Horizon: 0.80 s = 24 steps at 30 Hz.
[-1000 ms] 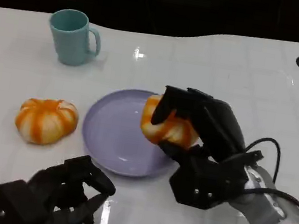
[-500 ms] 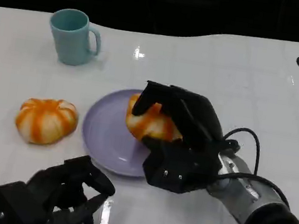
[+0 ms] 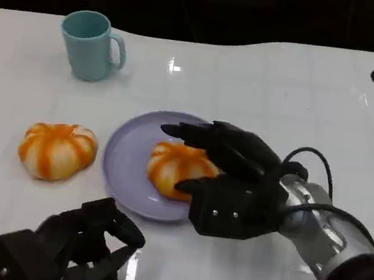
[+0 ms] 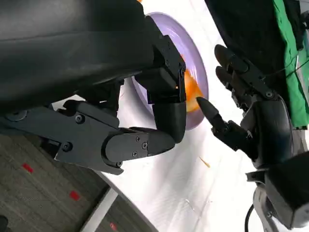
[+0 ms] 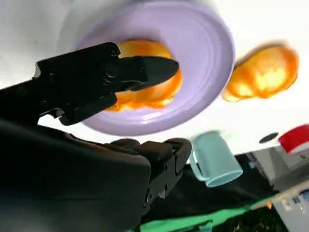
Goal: Grasp the bread from the table and place it into the plate.
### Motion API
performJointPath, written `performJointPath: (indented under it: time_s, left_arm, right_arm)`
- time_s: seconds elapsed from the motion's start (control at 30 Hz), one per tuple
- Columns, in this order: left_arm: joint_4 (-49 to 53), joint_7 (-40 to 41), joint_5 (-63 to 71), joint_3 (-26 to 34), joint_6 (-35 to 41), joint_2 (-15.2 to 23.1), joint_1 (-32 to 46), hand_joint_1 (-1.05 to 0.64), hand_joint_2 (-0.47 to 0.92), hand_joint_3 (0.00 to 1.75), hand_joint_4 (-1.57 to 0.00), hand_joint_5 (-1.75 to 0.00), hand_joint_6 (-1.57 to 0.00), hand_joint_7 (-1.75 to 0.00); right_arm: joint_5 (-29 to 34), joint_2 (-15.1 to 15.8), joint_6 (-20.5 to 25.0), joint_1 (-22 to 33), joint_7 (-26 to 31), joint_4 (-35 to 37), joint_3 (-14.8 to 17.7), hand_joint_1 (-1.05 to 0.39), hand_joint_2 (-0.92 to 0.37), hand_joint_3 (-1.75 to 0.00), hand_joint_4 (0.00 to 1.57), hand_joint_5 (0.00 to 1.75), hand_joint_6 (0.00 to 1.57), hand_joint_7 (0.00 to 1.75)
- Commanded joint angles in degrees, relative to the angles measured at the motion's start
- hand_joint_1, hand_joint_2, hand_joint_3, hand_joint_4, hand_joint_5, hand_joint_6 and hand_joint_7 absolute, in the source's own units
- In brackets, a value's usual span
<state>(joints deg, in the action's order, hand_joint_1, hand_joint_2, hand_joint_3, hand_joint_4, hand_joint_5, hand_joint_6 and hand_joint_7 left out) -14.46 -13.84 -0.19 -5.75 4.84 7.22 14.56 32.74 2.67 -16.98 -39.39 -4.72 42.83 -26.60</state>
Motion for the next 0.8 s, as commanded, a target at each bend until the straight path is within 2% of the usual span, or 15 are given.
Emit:
performJointPath:
  time_s: [0.03,0.27,0.5,0.6,0.63,0.73,0.8]
  left_arm:
    - [-0.72,0.86,1.03,-0.3,0.08,0.5,0.18,-0.4,0.92,0.45,-0.66,-1.75,-0.61,-1.33]
    - [-0.77,1.18,1.72,-0.53,-0.43,0.49,0.41,-0.41,0.92,0.47,-0.69,-1.75,-0.62,-1.32]
    - [-0.8,0.9,1.25,-0.53,-0.82,0.45,0.83,-0.41,0.92,0.48,-0.67,-1.75,-0.61,-1.33]
    - [-1.32,1.04,1.4,-0.73,-0.41,0.36,1.0,-0.41,0.92,0.47,-0.67,-1.75,-0.61,-1.33]
    - [-1.46,1.06,1.4,-0.77,-0.34,0.32,1.07,-0.41,0.92,0.48,-0.66,-1.75,-0.61,-1.33]
    - [-1.75,1.05,1.38,-0.78,-0.18,0.33,1.18,-0.41,0.92,0.48,-0.65,-1.75,-0.6,-1.33]
    - [-2.03,0.87,1.2,-0.72,-0.11,0.41,1.38,-0.42,0.92,0.47,-0.65,-1.75,-0.6,-1.33]
  right_arm:
    - [-2.3,2.73,2.19,3.86,-3.83,-7.64,1.21,-0.64,-0.92,-0.35,0.01,0.15,0.2,0.01]
    - [-6.47,7.21,4.31,11.82,-9.9,-22.59,3.91,-0.58,-0.92,-0.33,0.02,0.2,0.21,0.01]
    - [-9.2,11.32,-1.27,19.29,-7.9,-30.23,7.53,-0.52,-0.92,-0.23,0.16,0.32,0.31,0.06]
    - [-10.66,12.31,-3.94,21.97,-7.01,-31.72,9.25,-0.48,-0.92,-0.21,0.28,0.4,0.4,0.1]
    - [-11.24,12.53,-4.77,22.82,-6.74,-32.12,9.84,-0.45,-0.92,-0.18,0.38,0.48,0.48,0.13]
    - [-12.72,12.9,-6.15,25.42,-5.95,-33.43,11.59,-0.41,-0.92,-0.13,0.56,0.63,0.61,0.2]
    - [-14.77,12.85,-7.27,27.25,-6.05,-34.1,12.79,-0.33,-0.91,-0.1,0.64,0.75,0.68,0.26]
